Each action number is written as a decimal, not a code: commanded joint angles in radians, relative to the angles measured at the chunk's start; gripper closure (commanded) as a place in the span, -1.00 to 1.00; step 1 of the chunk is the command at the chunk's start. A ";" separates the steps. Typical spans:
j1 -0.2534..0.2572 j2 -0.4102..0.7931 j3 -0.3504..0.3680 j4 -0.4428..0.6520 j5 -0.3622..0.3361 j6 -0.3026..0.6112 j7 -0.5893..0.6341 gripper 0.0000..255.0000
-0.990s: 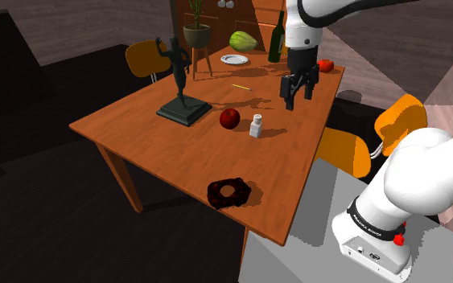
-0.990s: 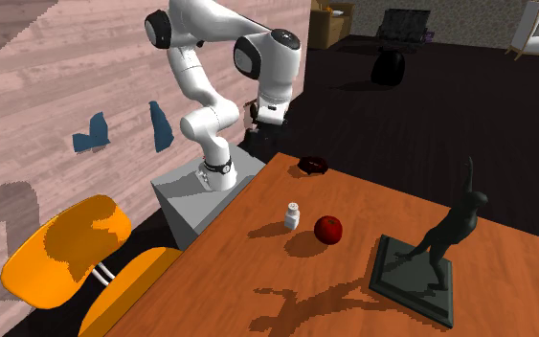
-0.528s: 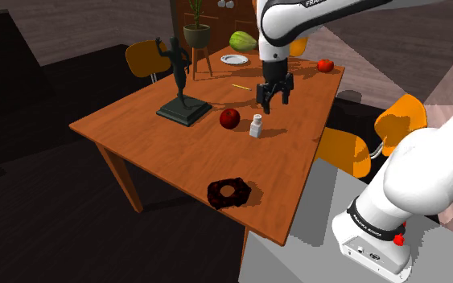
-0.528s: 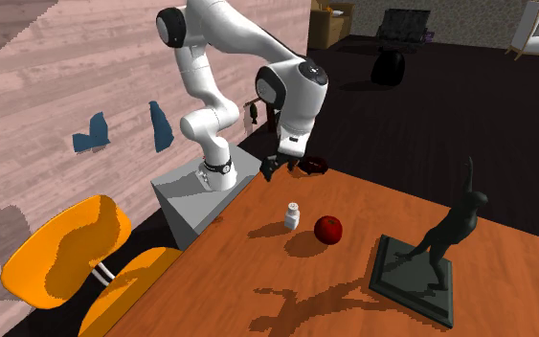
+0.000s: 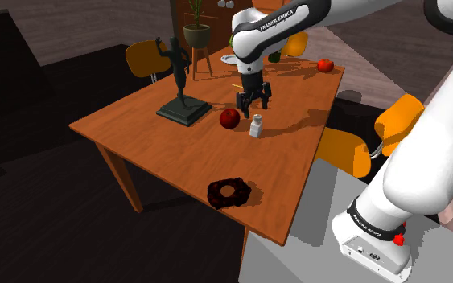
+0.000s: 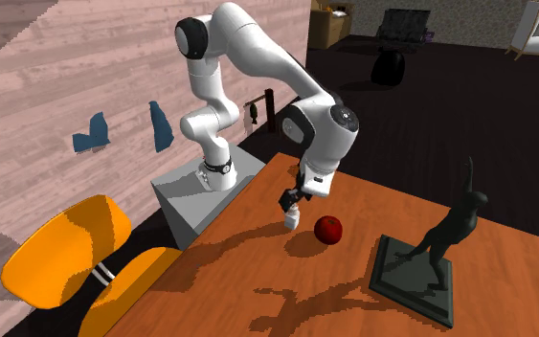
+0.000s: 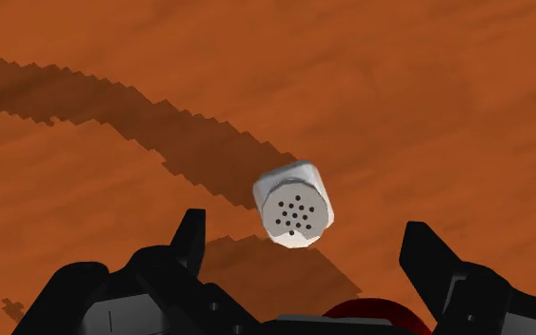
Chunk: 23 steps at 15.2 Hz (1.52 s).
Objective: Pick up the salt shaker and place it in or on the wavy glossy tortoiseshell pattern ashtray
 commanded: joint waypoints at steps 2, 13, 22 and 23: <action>-0.001 0.092 -0.001 0.068 0.001 0.016 0.009 -1.00; -0.004 0.110 -0.003 -0.015 -0.001 0.117 0.010 -1.00; -0.004 0.111 -0.003 -0.015 -0.001 0.117 0.010 1.00; -0.004 0.110 -0.003 -0.015 -0.001 0.117 0.010 1.00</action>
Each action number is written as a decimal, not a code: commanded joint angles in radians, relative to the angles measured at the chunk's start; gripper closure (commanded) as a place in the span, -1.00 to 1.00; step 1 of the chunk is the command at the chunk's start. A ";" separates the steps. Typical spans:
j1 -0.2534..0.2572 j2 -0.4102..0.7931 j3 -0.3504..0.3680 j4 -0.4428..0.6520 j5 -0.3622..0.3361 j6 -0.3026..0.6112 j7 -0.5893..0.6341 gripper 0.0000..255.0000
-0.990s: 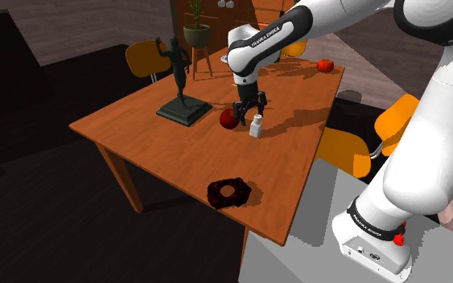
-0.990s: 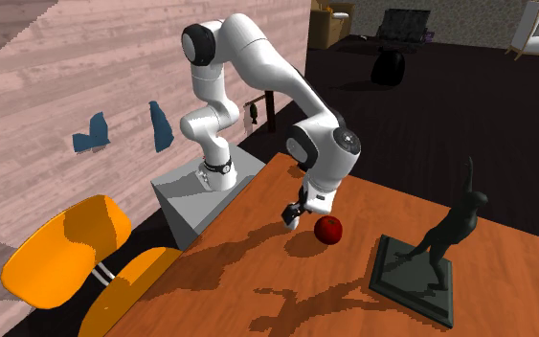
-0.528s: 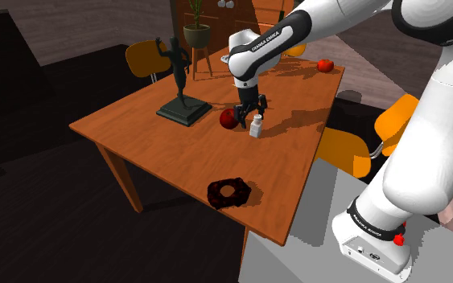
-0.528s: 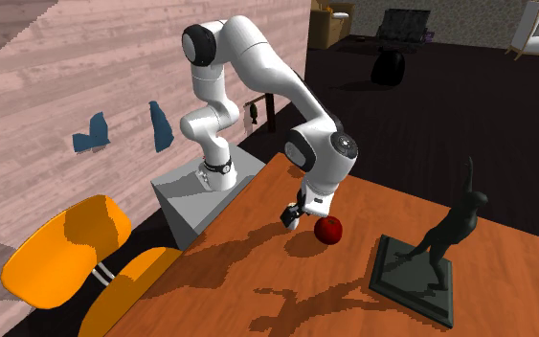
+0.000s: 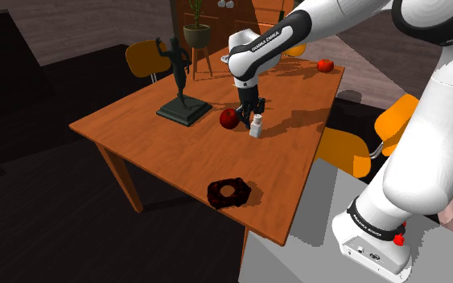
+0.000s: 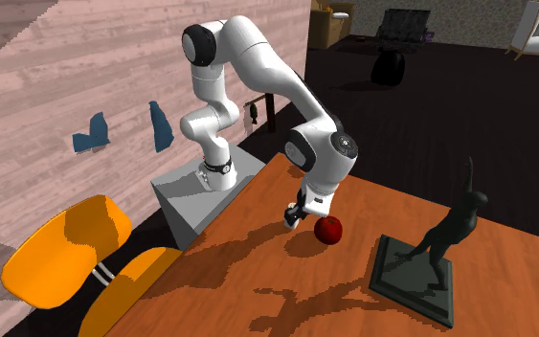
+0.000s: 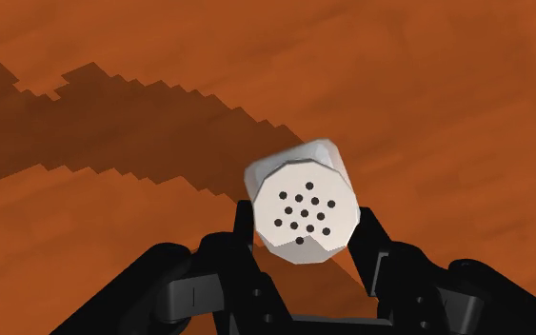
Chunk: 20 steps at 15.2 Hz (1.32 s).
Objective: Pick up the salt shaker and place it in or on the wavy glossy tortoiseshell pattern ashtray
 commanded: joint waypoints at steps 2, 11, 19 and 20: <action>0.000 0.000 0.000 0.000 0.000 0.000 0.000 1.00; 0.000 -0.048 0.000 0.039 -0.001 -0.087 -0.003 1.00; 0.001 -0.091 0.000 0.096 -0.001 -0.188 -0.006 1.00; 0.001 -0.095 0.000 0.105 -0.001 -0.201 -0.006 1.00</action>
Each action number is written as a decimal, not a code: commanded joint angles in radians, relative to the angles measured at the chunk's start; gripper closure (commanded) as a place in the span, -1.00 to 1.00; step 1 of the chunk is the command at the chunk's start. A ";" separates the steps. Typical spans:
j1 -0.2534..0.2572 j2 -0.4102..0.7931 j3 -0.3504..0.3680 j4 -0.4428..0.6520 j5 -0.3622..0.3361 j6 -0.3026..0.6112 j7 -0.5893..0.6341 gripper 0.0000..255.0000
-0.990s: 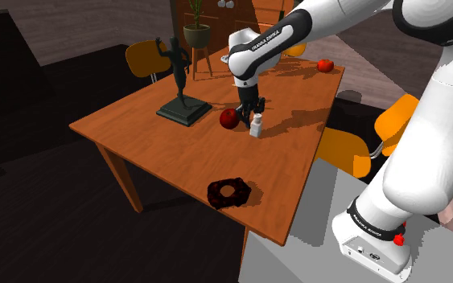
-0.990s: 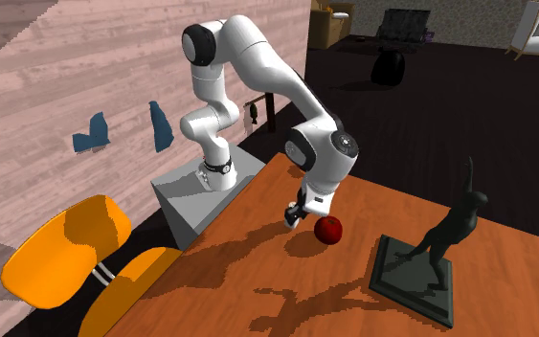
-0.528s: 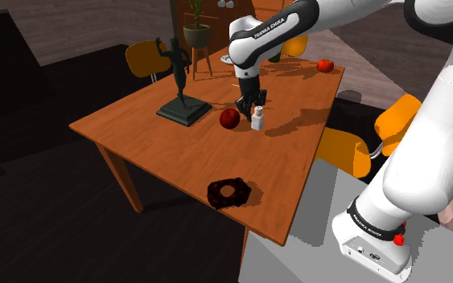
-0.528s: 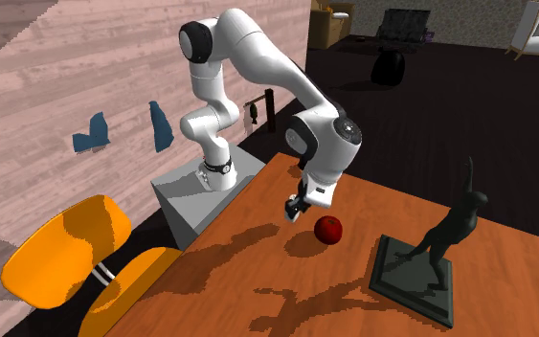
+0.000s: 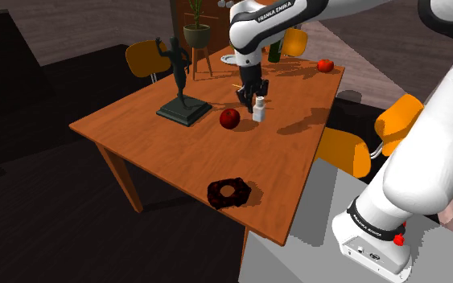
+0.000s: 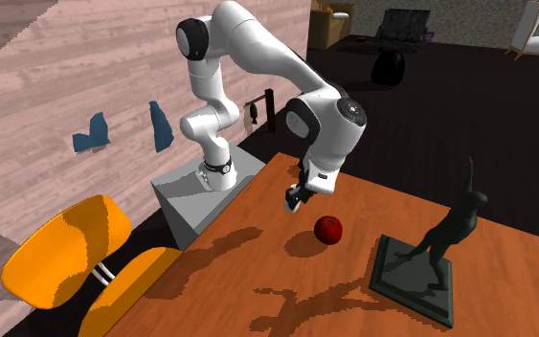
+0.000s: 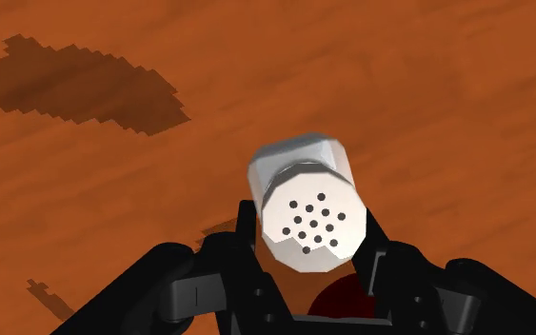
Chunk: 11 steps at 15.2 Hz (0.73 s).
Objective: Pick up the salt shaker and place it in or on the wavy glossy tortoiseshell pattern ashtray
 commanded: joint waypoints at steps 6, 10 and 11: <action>0.001 -0.026 0.000 0.065 0.000 -0.092 -0.003 1.00; 0.023 -0.064 0.021 0.033 0.010 -0.100 0.037 1.00; 0.034 -0.081 0.032 0.014 0.016 -0.097 0.058 1.00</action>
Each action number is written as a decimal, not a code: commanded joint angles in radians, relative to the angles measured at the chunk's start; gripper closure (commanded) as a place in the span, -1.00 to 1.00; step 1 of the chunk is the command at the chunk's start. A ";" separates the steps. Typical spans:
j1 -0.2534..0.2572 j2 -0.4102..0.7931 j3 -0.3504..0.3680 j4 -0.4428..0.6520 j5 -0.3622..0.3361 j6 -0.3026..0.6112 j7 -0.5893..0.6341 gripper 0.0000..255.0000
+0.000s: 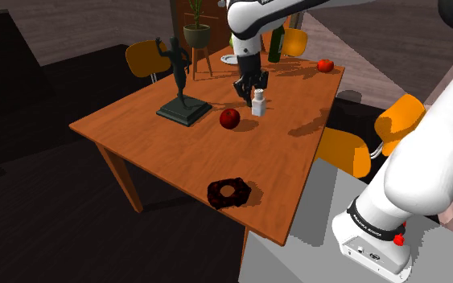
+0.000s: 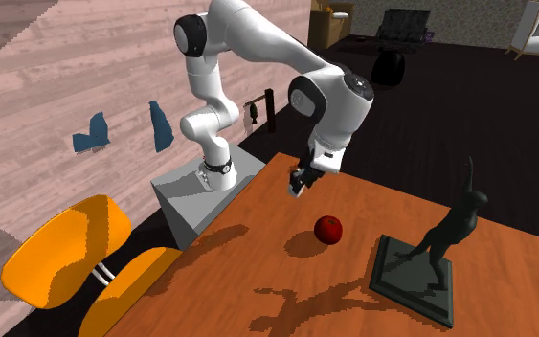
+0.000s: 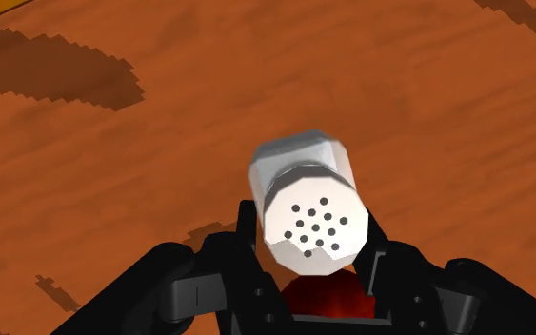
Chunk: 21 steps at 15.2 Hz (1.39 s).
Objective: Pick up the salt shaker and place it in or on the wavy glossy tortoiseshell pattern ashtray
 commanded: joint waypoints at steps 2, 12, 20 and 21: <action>0.032 -0.051 0.032 -0.056 0.018 0.003 0.060 1.00; 0.147 -0.151 0.158 -0.165 0.103 0.015 0.273 1.00; 0.240 -0.162 0.269 -0.171 0.177 0.027 0.453 1.00; 0.259 -0.156 0.292 -0.164 0.190 0.030 0.491 1.00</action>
